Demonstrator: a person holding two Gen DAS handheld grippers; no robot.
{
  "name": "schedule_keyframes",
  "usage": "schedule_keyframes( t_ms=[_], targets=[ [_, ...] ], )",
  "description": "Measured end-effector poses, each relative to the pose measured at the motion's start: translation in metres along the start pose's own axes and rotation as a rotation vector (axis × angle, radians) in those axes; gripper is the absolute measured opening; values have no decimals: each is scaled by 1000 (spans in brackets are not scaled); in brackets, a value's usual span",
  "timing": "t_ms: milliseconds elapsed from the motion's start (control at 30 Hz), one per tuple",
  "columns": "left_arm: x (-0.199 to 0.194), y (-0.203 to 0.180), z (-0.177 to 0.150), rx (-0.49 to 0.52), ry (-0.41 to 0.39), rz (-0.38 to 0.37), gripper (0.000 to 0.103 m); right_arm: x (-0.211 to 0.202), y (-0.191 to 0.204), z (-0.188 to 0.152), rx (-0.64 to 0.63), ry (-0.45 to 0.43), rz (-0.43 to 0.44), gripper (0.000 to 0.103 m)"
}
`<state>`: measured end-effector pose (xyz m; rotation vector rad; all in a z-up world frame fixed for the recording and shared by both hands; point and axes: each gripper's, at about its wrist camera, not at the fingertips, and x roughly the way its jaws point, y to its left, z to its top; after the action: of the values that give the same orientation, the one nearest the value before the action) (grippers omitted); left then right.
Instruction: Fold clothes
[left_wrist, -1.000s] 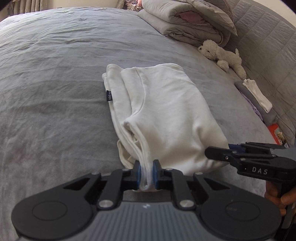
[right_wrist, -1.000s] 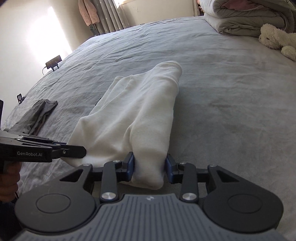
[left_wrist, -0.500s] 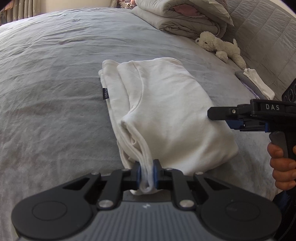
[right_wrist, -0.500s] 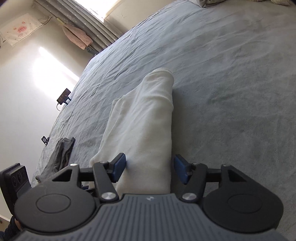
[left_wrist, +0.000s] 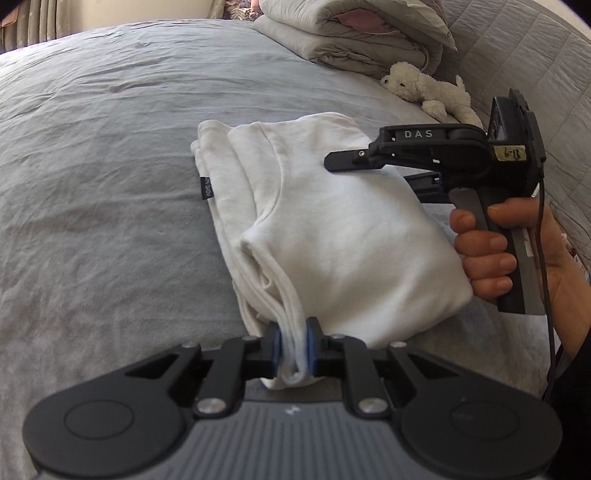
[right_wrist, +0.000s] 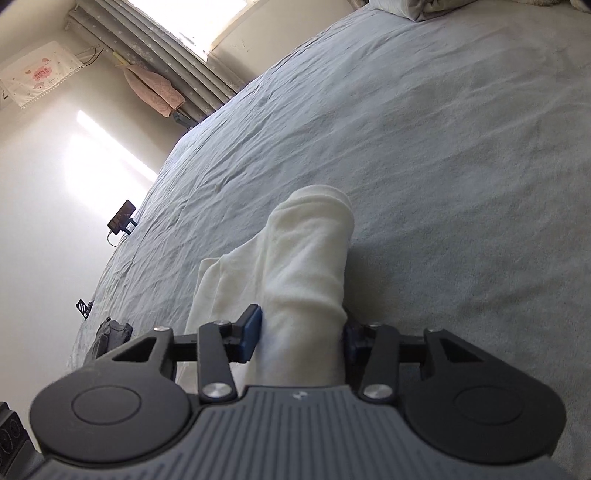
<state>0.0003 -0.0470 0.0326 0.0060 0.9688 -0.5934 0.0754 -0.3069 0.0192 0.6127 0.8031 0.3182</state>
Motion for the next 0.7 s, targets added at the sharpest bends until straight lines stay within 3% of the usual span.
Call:
schedule_keyframes(
  t_ms=[300,367,533,700],
  targets=[
    [-1,-2,-3,32,-13,1,15,21,-11,20,-40,8,17,26],
    [-1,-3,-4,40,-16,3,15,22,-13,22,-39,-2,23,19],
    [-2,-5,-5,60,-23,8,15,29,-14,26,-61,-15,30,17],
    [-2,-5,-4,68,-17,6,15,29,-4,22,-157,-28,-17,11]
  ],
)
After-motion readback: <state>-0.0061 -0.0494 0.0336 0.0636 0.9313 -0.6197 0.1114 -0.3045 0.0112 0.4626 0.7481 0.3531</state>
